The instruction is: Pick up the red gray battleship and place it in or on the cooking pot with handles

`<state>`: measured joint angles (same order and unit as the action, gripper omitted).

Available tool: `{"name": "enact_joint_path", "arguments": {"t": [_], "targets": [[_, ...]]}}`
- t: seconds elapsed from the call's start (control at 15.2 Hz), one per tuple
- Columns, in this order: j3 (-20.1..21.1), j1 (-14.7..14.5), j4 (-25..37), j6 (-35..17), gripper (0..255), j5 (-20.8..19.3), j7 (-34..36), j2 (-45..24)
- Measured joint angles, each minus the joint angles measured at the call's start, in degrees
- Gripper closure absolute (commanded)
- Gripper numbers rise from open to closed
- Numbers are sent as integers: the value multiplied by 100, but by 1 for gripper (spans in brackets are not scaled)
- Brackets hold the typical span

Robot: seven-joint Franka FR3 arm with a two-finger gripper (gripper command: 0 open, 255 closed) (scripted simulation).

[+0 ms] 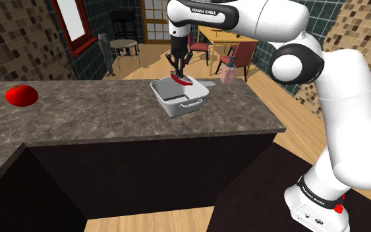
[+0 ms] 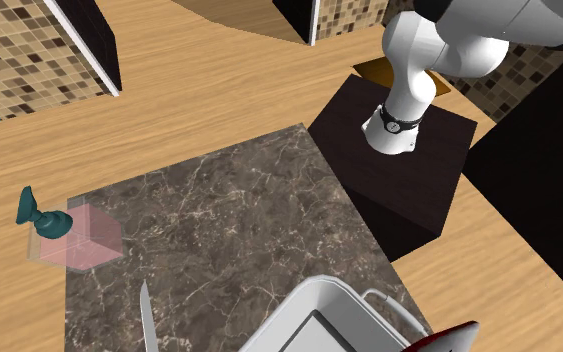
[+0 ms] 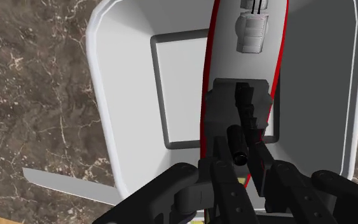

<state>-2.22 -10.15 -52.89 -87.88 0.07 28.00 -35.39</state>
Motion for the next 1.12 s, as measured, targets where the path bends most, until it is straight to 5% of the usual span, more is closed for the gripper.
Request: {"name": "enact_joint_path", "arguments": {"t": [0.4, 0.92, 0.99, 1.12], "targets": [[-2, -10, -865, -631, 255, -7, 2, 235], [-1, -17, -1083, -820, 255, -8, 11, 267], [-1, -17, -1085, -821, 0, -8, 11, 268], [-1, -17, -1085, -822, 0, -9, 10, 270]]}}
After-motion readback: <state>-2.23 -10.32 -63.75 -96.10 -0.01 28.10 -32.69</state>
